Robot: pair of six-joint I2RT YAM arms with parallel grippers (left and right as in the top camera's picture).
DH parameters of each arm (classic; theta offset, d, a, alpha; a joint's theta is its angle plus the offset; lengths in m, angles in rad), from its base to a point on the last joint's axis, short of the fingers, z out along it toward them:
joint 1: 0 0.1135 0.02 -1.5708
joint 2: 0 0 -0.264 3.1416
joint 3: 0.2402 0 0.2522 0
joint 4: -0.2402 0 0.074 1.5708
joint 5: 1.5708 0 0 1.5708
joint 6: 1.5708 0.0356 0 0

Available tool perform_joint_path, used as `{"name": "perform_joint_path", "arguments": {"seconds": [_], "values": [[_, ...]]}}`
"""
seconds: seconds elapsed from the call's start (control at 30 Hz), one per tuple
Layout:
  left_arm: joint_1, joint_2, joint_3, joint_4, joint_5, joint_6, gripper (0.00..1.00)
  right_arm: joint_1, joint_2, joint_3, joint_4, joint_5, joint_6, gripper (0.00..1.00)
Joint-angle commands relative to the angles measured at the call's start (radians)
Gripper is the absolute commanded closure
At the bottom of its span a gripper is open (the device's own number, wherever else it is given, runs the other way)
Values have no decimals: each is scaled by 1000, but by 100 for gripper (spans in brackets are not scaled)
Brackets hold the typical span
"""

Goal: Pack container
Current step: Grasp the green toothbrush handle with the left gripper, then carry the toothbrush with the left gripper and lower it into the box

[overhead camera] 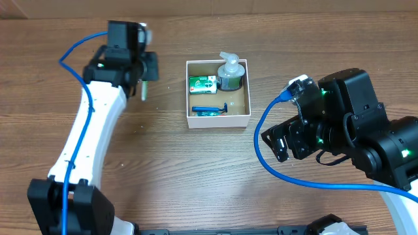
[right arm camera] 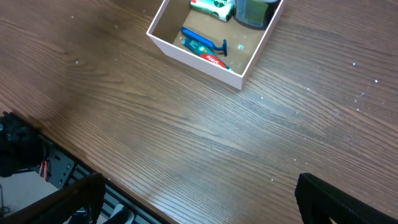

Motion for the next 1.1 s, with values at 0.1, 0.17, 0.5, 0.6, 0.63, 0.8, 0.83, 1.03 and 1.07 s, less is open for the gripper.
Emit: {"name": "perform_joint_path", "arguments": {"seconds": [0.1,0.17,0.5,0.6,0.63,0.8,0.83,1.03,1.07], "values": [[-146,-51,3,14,301,530,96,-3,-6,-1,6,7,8,0],[-176,-50,3,18,371,654,96,-3,-6,-1,6,7,8,0],[-290,-23,3,6,408,1126,96,-3,-6,-1,6,7,8,0],[-305,8,3,-17,407,1220,96,-3,-6,-1,6,7,8,0],[-306,20,3,-23,408,1234,96,-3,-6,-1,6,7,8,0],[-306,90,3,-43,404,1238,96,-3,-6,-1,6,7,8,0],[-306,103,3,-46,404,1243,96,-3,-6,-1,6,7,8,0],[-306,170,3,-72,404,1275,96,-3,-6,-1,6,7,8,0],[-306,175,3,-74,404,1275,96,-3,-6,-1,6,7,8,0]]}}
